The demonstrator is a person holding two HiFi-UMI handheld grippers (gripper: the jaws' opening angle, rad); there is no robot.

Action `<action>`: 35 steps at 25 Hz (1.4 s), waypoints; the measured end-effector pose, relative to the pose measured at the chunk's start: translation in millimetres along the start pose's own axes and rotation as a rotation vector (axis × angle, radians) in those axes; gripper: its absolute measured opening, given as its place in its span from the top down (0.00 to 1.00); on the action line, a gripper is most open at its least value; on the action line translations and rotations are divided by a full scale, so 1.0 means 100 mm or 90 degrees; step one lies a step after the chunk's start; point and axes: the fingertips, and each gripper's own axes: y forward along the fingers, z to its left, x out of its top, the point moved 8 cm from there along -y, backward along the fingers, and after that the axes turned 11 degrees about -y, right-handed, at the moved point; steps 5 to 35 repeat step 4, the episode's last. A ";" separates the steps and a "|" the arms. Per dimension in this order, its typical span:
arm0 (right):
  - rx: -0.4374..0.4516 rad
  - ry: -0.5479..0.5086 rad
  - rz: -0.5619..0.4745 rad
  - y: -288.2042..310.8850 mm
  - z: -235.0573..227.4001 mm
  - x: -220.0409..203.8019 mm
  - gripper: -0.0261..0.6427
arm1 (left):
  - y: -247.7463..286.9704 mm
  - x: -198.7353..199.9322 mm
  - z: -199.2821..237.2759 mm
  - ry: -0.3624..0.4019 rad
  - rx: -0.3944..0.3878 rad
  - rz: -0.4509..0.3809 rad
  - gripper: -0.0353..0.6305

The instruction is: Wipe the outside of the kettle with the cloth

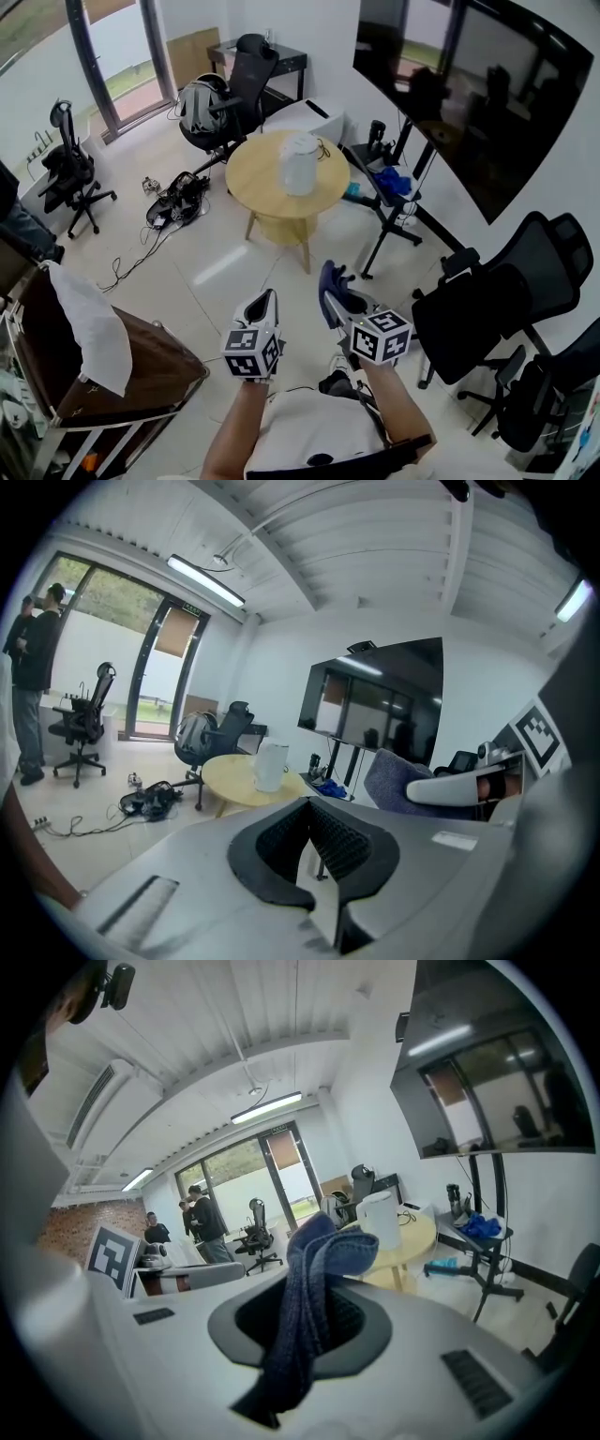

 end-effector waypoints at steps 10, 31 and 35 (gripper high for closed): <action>0.012 0.007 -0.002 0.08 -0.12 0.04 0.86 | 0.10 0.03 -0.01 0.001 0.009 0.002 0.95; 0.012 0.007 -0.002 0.08 -0.12 0.04 0.86 | 0.10 0.03 -0.01 0.001 0.009 0.002 0.95; 0.012 0.007 -0.002 0.08 -0.12 0.04 0.86 | 0.10 0.03 -0.01 0.001 0.009 0.002 0.95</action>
